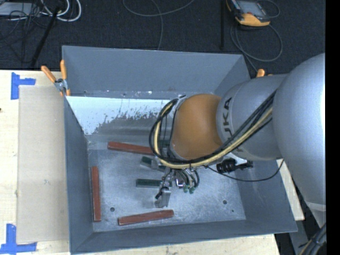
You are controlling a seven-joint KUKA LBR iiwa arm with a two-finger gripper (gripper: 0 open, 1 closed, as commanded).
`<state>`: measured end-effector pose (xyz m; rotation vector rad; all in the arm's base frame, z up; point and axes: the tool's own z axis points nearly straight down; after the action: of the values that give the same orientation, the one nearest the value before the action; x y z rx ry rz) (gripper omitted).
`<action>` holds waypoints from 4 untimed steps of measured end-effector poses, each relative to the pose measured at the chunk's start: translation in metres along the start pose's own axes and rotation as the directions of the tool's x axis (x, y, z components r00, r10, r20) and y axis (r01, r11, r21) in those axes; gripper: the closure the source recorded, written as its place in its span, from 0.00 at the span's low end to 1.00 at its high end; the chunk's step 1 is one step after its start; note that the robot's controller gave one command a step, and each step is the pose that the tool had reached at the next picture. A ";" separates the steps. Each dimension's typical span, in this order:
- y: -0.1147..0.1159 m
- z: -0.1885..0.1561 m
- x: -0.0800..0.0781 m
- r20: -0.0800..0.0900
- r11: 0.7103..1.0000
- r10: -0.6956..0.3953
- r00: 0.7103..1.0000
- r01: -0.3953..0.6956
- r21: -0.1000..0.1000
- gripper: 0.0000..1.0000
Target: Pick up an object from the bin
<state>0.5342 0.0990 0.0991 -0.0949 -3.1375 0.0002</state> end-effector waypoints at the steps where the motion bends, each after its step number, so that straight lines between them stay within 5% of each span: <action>1: 0.006 0.029 -0.003 0.008 0.993 0.120 0.993 -0.120 -0.002 0.00; 2: 0.006 0.028 -0.004 0.005 0.993 0.121 0.993 -0.121 -0.002 0.00; 3: 0.006 0.029 -0.003 0.002 0.992 0.122 0.992 -0.122 -0.001 1.00; 4: 0.006 -0.034 -0.004 0.007 0.993 0.122 0.992 -0.122 -0.003 1.00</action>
Offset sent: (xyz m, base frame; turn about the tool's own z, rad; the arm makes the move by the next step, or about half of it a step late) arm 0.0014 0.0059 -0.0291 0.1204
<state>0.5391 0.1045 0.1327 -0.2872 -3.1333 -0.0024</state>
